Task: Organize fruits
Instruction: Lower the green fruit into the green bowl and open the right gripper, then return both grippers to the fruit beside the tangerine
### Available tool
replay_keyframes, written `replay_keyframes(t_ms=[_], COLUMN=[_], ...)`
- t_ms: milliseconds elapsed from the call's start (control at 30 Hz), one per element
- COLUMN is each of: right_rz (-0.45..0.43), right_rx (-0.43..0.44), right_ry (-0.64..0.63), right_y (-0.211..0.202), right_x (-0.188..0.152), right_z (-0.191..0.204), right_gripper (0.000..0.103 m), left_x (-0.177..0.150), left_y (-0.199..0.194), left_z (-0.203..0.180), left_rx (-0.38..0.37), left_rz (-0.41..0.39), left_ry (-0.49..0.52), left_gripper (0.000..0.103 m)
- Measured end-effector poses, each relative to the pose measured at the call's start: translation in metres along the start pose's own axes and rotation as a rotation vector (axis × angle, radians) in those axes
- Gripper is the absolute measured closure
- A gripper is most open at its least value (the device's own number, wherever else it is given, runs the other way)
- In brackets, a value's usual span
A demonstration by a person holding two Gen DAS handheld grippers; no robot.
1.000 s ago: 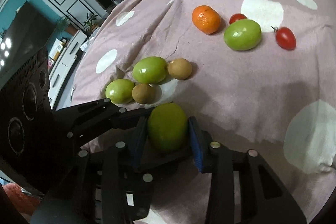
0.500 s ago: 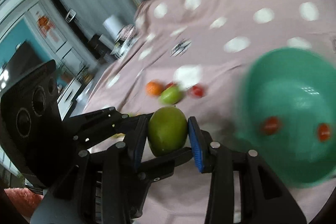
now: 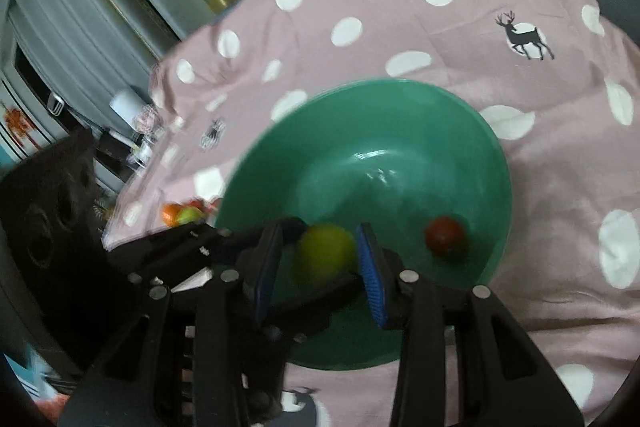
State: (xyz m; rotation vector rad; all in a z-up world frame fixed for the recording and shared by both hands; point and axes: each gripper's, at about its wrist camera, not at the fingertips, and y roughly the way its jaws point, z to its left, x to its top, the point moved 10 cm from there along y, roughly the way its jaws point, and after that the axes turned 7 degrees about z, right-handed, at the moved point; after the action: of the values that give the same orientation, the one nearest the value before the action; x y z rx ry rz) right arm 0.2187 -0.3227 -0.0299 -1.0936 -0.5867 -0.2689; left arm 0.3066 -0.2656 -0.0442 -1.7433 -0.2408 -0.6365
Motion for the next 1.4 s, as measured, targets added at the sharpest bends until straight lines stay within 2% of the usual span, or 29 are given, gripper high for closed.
replay_keyframes(t_ms=[67,133,167,200,233,367,533,600,667,733,767,867,1033,1100,1267,1333,1400], right_rz=[0.003,-0.028,-0.047,-0.066,-0.078,-0.087,-0.018,0.013,0.052,0.151,0.221,0.306,0.355,0.391,0.448,0.46,0.43], right_rx=[-0.006,0.041,0.045,0.046,0.048,0.083,0.177,0.202,0.247,0.322,0.387,0.512,0.524,0.579,0.617,0.571,0.491], right_ry=[-0.019,-0.037,-0.048,-0.06,-0.077,-0.176,-0.411,-0.506,-0.532,-0.464,-0.392,-0.242,-0.231,-0.195,-0.165,-0.165,-0.221], right_y=[-0.003,-0.013,-0.018,-0.022,-0.026,-0.033,-0.004,0.017,0.039,0.066,0.08,0.101,0.129,0.134,0.15,0.157,0.157], right_x=[-0.004,-0.005,-0.004,-0.004,-0.004,-0.013,-0.045,-0.059,-0.068,-0.072,-0.073,-0.072,-0.076,-0.081,-0.088,-0.089,-0.088], right_z=[0.002,0.01,0.014,0.018,0.023,0.063,0.158,0.195,0.224,0.246,0.257,0.275,0.307,0.316,0.323,0.314,0.306], right_gripper=[0.043,0.006,0.001,0.0,0.0,0.0,0.0,0.0,0.0,0.0,0.0,0.0,0.001,0.004,0.008,0.008,0.008], left_x=[-0.006,-0.011,-0.014,-0.019,-0.026,-0.074,-0.156,-0.18,-0.203,-0.223,-0.234,-0.249,-0.252,-0.253,-0.257,-0.262,-0.263], left_y=[-0.007,-0.024,-0.037,-0.049,-0.062,-0.108,-0.166,-0.175,-0.177,-0.171,-0.167,-0.161,-0.155,-0.153,-0.148,-0.147,-0.146], left_z=[0.009,0.021,0.03,0.041,0.055,0.114,0.201,0.219,0.228,0.233,0.236,0.236,0.224,0.226,0.233,0.234,0.228], left_rx=[-0.003,-0.024,-0.026,-0.012,0.006,0.075,0.183,0.18,0.165,0.19,0.231,0.309,0.357,0.32,0.254,0.259,0.252], left_rz=[0.001,-0.042,-0.081,-0.111,-0.14,-0.135,-0.145,-0.138,-0.127,-0.09,-0.058,-0.012,-0.016,-0.029,-0.055,-0.053,-0.056], left_ry=[-0.042,-0.078,-0.102,-0.122,-0.15,-0.25,-0.47,-0.527,-0.568,-0.57,-0.556,-0.484,-0.318,-0.347,-0.37,-0.382,-0.351], left_gripper=[0.035,0.017,0.013,0.004,0.001,0.001,0.001,0.001,0.001,0.001,0.001,0.001,0.001,0.001,0.001,0.001,0.001])
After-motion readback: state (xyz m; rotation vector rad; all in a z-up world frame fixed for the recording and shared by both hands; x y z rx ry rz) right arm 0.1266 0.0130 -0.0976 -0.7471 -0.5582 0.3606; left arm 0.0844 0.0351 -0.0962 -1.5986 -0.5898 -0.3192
